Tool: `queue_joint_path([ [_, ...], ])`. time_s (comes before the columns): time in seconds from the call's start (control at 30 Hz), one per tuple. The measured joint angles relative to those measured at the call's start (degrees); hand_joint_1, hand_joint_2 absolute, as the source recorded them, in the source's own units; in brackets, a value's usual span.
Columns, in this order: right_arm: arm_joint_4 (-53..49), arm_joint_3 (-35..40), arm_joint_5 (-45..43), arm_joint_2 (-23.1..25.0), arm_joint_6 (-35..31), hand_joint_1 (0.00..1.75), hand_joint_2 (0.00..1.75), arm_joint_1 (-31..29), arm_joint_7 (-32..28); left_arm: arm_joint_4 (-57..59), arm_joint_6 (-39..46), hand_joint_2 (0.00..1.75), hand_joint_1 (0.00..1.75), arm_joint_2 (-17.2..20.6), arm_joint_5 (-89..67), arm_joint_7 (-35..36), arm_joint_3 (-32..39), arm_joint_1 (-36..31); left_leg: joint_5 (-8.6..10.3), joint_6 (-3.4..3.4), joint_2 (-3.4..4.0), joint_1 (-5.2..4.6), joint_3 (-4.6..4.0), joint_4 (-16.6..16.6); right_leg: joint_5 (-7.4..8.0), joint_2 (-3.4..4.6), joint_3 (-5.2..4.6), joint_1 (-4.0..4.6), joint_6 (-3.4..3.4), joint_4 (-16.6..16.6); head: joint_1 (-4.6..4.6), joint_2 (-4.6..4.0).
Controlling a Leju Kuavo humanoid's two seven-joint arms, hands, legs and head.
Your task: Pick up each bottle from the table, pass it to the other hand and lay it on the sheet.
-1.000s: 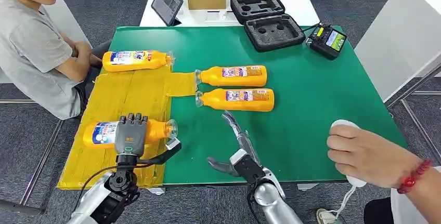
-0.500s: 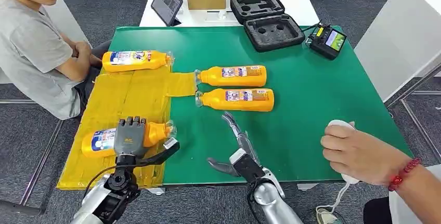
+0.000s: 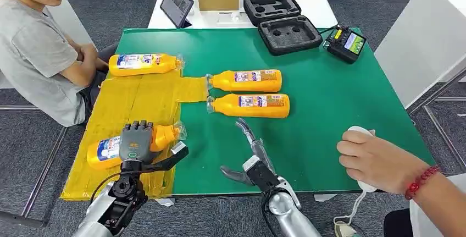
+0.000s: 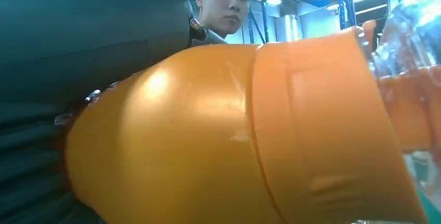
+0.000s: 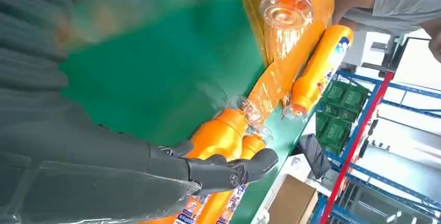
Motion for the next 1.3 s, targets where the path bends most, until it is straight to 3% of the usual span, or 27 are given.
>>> queue_joint_path([
  [0.07,0.3,-0.1,0.0,0.0,0.0,0.00,1.75,-0.1,0.0,0.2,0.0,0.00,1.33,-0.1,0.0,-0.6,0.4,-0.1,0.00,0.00,0.00,0.00,0.02,0.0,0.00,0.00,0.02,0.00,0.00,0.0,0.00,0.00],
  [0.13,0.7,-0.2,0.0,0.0,0.0,0.00,1.75,-0.2,0.0,0.3,0.0,0.00,1.10,-0.1,0.0,-1.0,0.6,-0.1,0.00,0.00,0.00,0.00,0.05,0.0,0.00,0.00,0.04,0.00,0.00,0.0,0.00,0.00],
  [0.23,1.0,-0.3,0.1,0.0,-0.1,0.00,1.75,-0.3,0.0,0.4,0.0,0.00,1.19,-0.2,0.0,-1.1,0.8,-0.1,0.00,0.00,0.00,0.00,0.06,0.0,0.00,0.00,0.06,0.00,0.00,0.0,0.00,0.00],
  [0.27,1.1,-0.3,0.1,0.0,-0.1,0.00,1.75,-0.3,0.0,0.4,0.0,0.00,1.08,-0.2,0.0,-1.1,0.8,-0.1,0.00,0.00,0.00,0.00,0.07,0.0,0.00,0.00,0.07,0.00,0.00,0.0,0.00,0.00],
  [0.33,1.3,-0.4,0.1,0.0,-0.1,0.00,1.75,-0.4,-0.1,0.8,0.0,0.00,1.12,-0.2,0.0,-1.4,0.8,-0.1,0.00,0.00,0.00,0.00,0.09,0.0,0.00,0.00,0.08,0.00,0.00,0.0,0.00,0.00],
  [0.4,1.5,-0.4,0.1,0.0,-0.1,0.00,1.75,-0.4,-0.1,1.2,0.0,0.00,0.84,-0.3,-0.1,-1.5,0.8,-0.2,0.00,0.00,0.00,0.00,0.10,0.0,0.00,0.00,0.10,0.00,0.00,0.0,0.00,0.00],
  [0.43,1.6,-0.5,0.1,0.0,-0.1,0.00,1.75,-0.4,-0.1,1.4,0.0,0.00,0.89,-0.3,-0.1,-1.4,0.8,-0.3,0.00,0.00,-0.01,0.00,0.11,0.0,0.00,0.00,0.10,0.00,0.00,0.0,0.00,0.00],
  [0.47,1.7,-0.5,0.1,0.0,-0.1,0.00,1.75,-0.4,-0.1,1.7,0.0,0.00,1.08,-0.3,-0.1,-1.0,0.7,-0.4,0.00,0.00,-0.01,0.00,0.11,0.0,0.00,0.00,0.11,0.00,0.00,0.0,0.00,0.00],
  [0.53,1.9,-0.8,0.1,0.0,-0.2,0.00,1.75,-0.5,-0.1,2.4,0.0,0.00,0.89,-0.3,-0.1,0.4,-0.1,-0.7,0.00,0.00,-0.01,0.00,0.12,0.0,0.00,0.00,0.13,0.00,0.00,0.0,0.00,0.00],
  [0.6,2.2,-0.9,0.1,0.0,-0.6,0.00,1.75,-0.6,-0.1,3.0,0.0,0.00,0.44,-0.2,-0.1,1.5,-1.1,-0.9,0.00,0.00,0.00,0.00,0.12,0.0,0.00,0.00,0.13,0.00,0.00,0.0,-0.02,0.00],
  [0.63,2.3,-0.9,0.0,0.0,-0.8,0.00,1.75,-0.6,-0.1,3.3,0.0,0.00,0.35,-0.2,-0.1,2.0,-1.7,-1.0,0.00,0.00,-0.01,0.00,0.13,0.0,0.00,0.00,0.13,0.00,0.00,0.0,0.00,0.00],
  [0.87,3.1,-0.9,-0.2,0.0,-1.2,0.00,1.75,-0.6,-0.1,5.1,0.0,0.00,0.38,-0.2,-0.1,3.7,-4.3,-1.0,0.00,0.00,-0.02,0.00,0.13,0.0,-0.01,-0.01,0.14,0.00,-0.01,0.0,0.00,0.00],
  [0.93,3.2,-0.9,-0.2,0.0,-1.2,0.00,1.75,-0.6,-0.1,5.2,0.0,0.00,0.49,-0.1,-0.1,3.8,-4.5,-1.0,0.00,0.00,-0.03,0.00,0.13,0.0,-0.01,-0.02,0.14,0.00,-0.01,0.0,0.00,0.00],
  [0.97,3.3,-0.9,-0.2,0.0,-1.2,0.00,1.75,-0.6,-0.1,5.4,0.0,0.00,0.70,-0.1,-0.1,3.8,-4.6,-1.0,0.00,0.00,-0.03,0.00,0.13,0.0,-0.01,-0.02,0.15,0.00,-0.01,0.0,0.00,0.00],
  [1.2,3.5,-0.9,-1.1,-0.2,-1.5,0.00,1.75,-0.8,-0.1,6.2,0.0,0.00,0.63,-0.1,-0.1,3.7,-5.1,-1.3,0.05,0.00,-0.09,0.00,0.15,0.0,-0.01,-0.08,0.19,0.00,-0.01,0.0,0.00,0.00],
  [1.23,3.5,-0.9,-1.1,-0.2,-1.6,0.00,1.75,-0.8,-0.1,6.4,0.0,0.00,0.58,-0.1,-0.1,3.7,-5.1,-1.4,0.05,0.00,-0.10,0.00,0.15,0.0,-0.01,-0.09,0.20,-0.01,-0.01,0.0,0.00,0.00],
  [1.27,3.5,-0.9,-1.1,-0.2,-1.6,0.00,1.75,-0.8,-0.1,6.5,0.0,0.00,0.38,-0.1,-0.1,3.7,-5.2,-1.5,0.05,0.01,-0.11,-0.01,0.15,0.0,-0.01,-0.10,0.21,-0.01,-0.01,0.0,0.00,0.00],
  [1.3,3.5,-0.9,-1.1,-0.3,-1.6,0.00,1.75,-0.8,-0.1,6.6,0.0,0.00,0.30,-0.1,-0.1,3.7,-5.2,-1.5,0.05,0.01,-0.11,-0.01,0.16,0.0,-0.01,-0.11,0.22,-0.01,-0.01,0.0,0.00,0.00],
])
